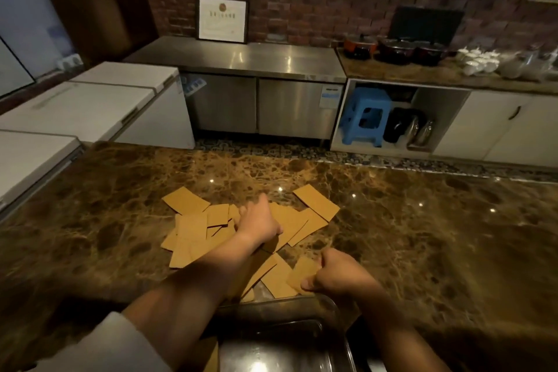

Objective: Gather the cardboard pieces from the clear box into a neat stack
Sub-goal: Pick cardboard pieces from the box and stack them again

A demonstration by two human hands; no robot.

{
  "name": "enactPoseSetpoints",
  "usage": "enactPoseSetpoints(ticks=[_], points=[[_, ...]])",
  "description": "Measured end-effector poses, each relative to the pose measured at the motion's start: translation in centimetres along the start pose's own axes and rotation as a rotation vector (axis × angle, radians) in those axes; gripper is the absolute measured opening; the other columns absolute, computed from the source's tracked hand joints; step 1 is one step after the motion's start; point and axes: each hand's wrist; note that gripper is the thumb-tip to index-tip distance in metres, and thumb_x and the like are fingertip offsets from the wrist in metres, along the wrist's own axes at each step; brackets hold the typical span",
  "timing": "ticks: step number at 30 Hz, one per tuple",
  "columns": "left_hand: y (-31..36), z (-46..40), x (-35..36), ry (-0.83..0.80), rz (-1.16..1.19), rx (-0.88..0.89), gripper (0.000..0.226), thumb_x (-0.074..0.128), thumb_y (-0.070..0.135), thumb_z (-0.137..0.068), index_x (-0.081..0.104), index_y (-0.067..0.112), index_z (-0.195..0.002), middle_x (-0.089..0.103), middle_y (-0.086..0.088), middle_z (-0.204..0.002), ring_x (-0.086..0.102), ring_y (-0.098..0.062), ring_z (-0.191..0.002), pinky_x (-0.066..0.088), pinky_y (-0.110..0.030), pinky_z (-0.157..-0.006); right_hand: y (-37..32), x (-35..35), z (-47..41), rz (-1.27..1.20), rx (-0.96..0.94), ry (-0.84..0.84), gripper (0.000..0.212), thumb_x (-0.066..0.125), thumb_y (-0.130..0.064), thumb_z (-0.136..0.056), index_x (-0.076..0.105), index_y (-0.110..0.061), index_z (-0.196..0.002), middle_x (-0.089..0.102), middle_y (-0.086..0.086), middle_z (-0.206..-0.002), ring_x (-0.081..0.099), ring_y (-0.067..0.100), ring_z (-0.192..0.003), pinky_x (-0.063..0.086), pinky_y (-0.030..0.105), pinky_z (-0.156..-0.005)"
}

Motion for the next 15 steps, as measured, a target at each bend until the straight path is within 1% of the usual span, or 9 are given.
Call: enactPoseSetpoints(ticks=[2,3,5,6,7,9,10,12,15], points=[[0.4,-0.5,-0.1,-0.031,0.054,-0.063,0.082,0.089,0.032,-0.069,0.044,0.015,-0.135,0.054,-0.016,-0.137,0.044,-0.039,-0.131,0.041,-0.049,-0.106,0.3,-0.9,-0.3,-0.141,-0.027,-0.003,0.039,0.083,-0.031,-0.077,0.060,-0.023,-0.107,0.067,-0.005,-0.104,0.062,0.012,-0.092,0.047,0.026,-0.070],[0.5,-0.7,-0.5,-0.057,0.131,-0.083,0.069,0.089,0.027,-0.069,0.052,0.013,-0.126,0.060,-0.014,-0.127,0.051,-0.036,-0.125,0.045,-0.045,-0.101,0.3,-1.5,-0.4,-0.247,-0.039,-0.002,0.031,0.081,-0.025,-0.080,0.061,-0.023,-0.104,0.069,-0.006,-0.095,0.063,0.010,-0.084,0.045,0.024,-0.062],[0.3,-1.3,-1.1,-0.097,0.341,-0.071,0.032,0.084,0.014,-0.076,0.062,0.014,-0.099,0.068,-0.006,-0.102,0.061,-0.029,-0.106,0.052,-0.035,-0.082,0.5,-2.5,-0.7,-0.499,-0.070,0.013,0.022,0.075,-0.015,-0.087,0.065,-0.021,-0.105,0.075,-0.007,-0.082,0.070,0.008,-0.073,0.048,0.019,-0.054],[0.2,-1.4,-1.5,-0.107,0.427,-0.045,0.020,0.079,0.009,-0.080,0.063,0.016,-0.089,0.068,-0.002,-0.092,0.063,-0.026,-0.096,0.050,-0.030,-0.070,0.5,-2.9,-0.8,-0.632,-0.090,0.017,0.019,0.072,-0.012,-0.090,0.067,-0.019,-0.107,0.077,-0.007,-0.079,0.073,0.008,-0.071,0.052,0.018,-0.055],[0.1,-1.3,-2.0,-0.114,0.485,-0.017,0.018,0.075,0.005,-0.083,0.064,0.019,-0.085,0.068,0.001,-0.086,0.064,-0.022,-0.089,0.047,-0.026,-0.062,0.4,-3.4,-0.9,-0.750,-0.109,0.019,0.018,0.069,-0.012,-0.091,0.068,-0.018,-0.109,0.079,-0.005,-0.081,0.075,0.010,-0.074,0.056,0.022,-0.059],[-0.1,-0.7,-2.8,-0.121,0.542,0.025,0.018,0.072,0.004,-0.086,0.066,0.021,-0.083,0.070,0.004,-0.082,0.065,-0.014,-0.079,0.043,-0.023,-0.057,0.2,-3.9,-1.2,-0.946,-0.139,0.014,0.020,0.068,-0.014,-0.093,0.069,-0.015,-0.113,0.080,0.001,-0.091,0.077,0.018,-0.084,0.060,0.032,-0.068],[-0.3,-0.3,-3.1,-0.119,0.559,0.034,0.018,0.071,0.004,-0.086,0.068,0.022,-0.084,0.071,0.005,-0.083,0.065,-0.011,-0.077,0.043,-0.023,-0.056,0.0,-3.8,-1.3,-1.034,-0.149,-0.001,0.020,0.067,-0.015,-0.093,0.069,-0.014,-0.113,0.080,0.004,-0.093,0.077,0.019,-0.084,0.060,0.033,-0.065],[-0.6,0.4,-3.8,-0.101,0.622,0.044,0.017,0.070,0.007,-0.088,0.068,0.024,-0.087,0.073,0.004,-0.087,0.066,-0.011,-0.081,0.045,-0.025,-0.059,-0.5,-3.5,-1.4,-1.179,-0.170,-0.044,0.019,0.066,-0.015,-0.094,0.070,-0.014,-0.113,0.080,0.007,-0.096,0.077,0.021,-0.084,0.060,0.031,-0.059],[-1.0,1.6,-5.1,-0.027,0.785,0.045,0.017,0.065,0.011,-0.093,0.068,0.024,-0.103,0.073,0.002,-0.098,0.067,-0.018,-0.092,0.049,-0.030,-0.067,-1.5,-3.1,-1.2,-1.350,-0.195,-0.106,0.021,0.066,-0.015,-0.094,0.072,-0.013,-0.114,0.078,0.013,-0.104,0.076,0.027,-0.093,0.062,0.039,-0.069]])
Point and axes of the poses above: each hand's wrist, its own z-axis away from the middle knuckle, its own x-axis out of the palm, y = z × x
